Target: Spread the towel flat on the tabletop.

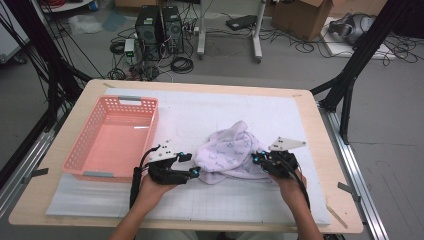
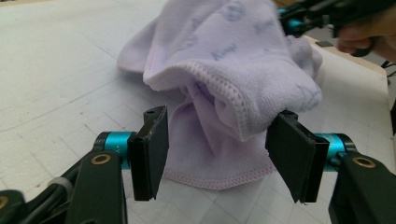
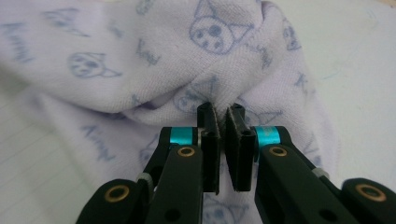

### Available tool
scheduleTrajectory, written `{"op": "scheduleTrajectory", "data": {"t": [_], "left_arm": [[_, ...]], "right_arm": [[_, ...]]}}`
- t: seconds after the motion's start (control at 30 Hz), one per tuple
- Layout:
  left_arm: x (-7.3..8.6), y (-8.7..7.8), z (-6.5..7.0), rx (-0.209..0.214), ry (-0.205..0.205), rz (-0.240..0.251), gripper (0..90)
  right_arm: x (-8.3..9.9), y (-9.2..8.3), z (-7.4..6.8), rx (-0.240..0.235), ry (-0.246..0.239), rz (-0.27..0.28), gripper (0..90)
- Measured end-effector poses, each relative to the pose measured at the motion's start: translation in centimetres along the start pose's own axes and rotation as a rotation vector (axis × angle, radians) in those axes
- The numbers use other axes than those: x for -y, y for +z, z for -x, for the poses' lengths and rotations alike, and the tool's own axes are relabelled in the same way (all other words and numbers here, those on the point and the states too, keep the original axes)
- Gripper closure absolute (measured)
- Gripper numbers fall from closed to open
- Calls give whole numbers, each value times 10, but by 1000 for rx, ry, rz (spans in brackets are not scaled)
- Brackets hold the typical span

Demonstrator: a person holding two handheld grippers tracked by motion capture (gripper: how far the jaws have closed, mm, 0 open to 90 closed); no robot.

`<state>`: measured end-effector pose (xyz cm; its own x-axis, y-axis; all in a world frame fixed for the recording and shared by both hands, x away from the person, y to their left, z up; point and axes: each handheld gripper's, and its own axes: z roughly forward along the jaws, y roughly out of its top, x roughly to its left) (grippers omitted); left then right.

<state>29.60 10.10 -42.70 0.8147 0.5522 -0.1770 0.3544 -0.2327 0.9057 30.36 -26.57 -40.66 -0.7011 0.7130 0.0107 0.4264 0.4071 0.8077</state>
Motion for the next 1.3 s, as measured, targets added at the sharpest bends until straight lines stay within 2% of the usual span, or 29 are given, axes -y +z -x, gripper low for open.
{"op": "scheduleTrajectory", "data": {"t": [0.13,0.3,0.43,0.5,0.53,0.6,0.63,0.67,0.7,0.73,0.77,0.8,0.83,0.9,0.93,1.0,1.07,1.13,1.17,1.23,1.3], "left_arm": [[-1,0,0,-1,-2,10,393],[-1,-2,0,-3,0,22,393],[-2,-3,-1,-7,-1,25,394],[-2,-2,0,-4,0,26,394],[-2,-2,1,1,6,24,399],[-3,0,2,8,15,17,401],[-3,1,2,9,16,20,407],[-3,3,3,14,18,18,429],[-4,5,3,18,24,16,429],[-4,7,4,23,32,14,478],[-5,10,5,28,44,7,508],[-6,13,6,32,54,-4,508],[-7,16,7,39,63,-14,547],[-8,24,10,46,73,-35,547],[-8,29,11,44,78,-46,546],[-8,35,12,40,85,-61,547],[-7,42,12,39,86,-75,548],[-7,44,11,41,88,-85,550],[-6,47,11,40,86,-96,550],[-4,55,11,38,90,-141,543],[-3,57,11,35,89,-156,542]], "right_arm": [[17,-27,-6,-12,-63,-1,850],[40,-56,-7,-32,-110,-47,860],[56,-73,-4,-16,-85,-54,861],[58,-76,-4,-19,-88,-51,862],[62,-84,-4,-10,-79,-34,860],[63,-88,-3,-6,-71,-16,855],[64,-92,-2,0,-54,0,830],[65,-96,1,31,-8,36,695],[65,-96,1,31,-8,36,695],[63,-99,5,56,23,79,639],[60,-99,5,73,35,96,593],[60,-99,5,73,35,96,593],[53,-97,7,85,41,120,525],[48,-94,6,75,41,125,497],[41,-84,2,20,18,116,442],[36,-74,-6,-30,-31,83,428],[37,-64,-12,-48,-64,52,396],[38,-59,-14,-58,-69,45,387],[40,-48,-17,-67,-88,10,376],[40,-37,-20,-57,-118,-32,368],[40,-33,-20,-52,-131,-47,368]]}}
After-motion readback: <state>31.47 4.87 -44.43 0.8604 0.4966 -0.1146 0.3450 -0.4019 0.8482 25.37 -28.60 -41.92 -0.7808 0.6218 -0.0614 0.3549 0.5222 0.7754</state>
